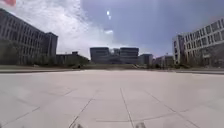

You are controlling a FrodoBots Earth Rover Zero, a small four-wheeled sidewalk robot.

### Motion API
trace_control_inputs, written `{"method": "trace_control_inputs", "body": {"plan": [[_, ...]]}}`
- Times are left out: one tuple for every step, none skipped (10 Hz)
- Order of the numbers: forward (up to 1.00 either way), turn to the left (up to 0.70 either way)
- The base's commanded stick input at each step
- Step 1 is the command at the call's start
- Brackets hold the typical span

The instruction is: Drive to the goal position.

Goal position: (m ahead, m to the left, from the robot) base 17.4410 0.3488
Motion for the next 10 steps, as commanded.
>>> {"method": "trace_control_inputs", "body": {"plan": [[0.45, 0.03], [0.45, 0.03], [0.45, 0.03], [0.45, 0.03], [0.45, 0.03], [0.45, 0.03], [0.45, 0.03], [0.45, 0.03], [0.45, 0.03], [0.45, 0.03]]}}
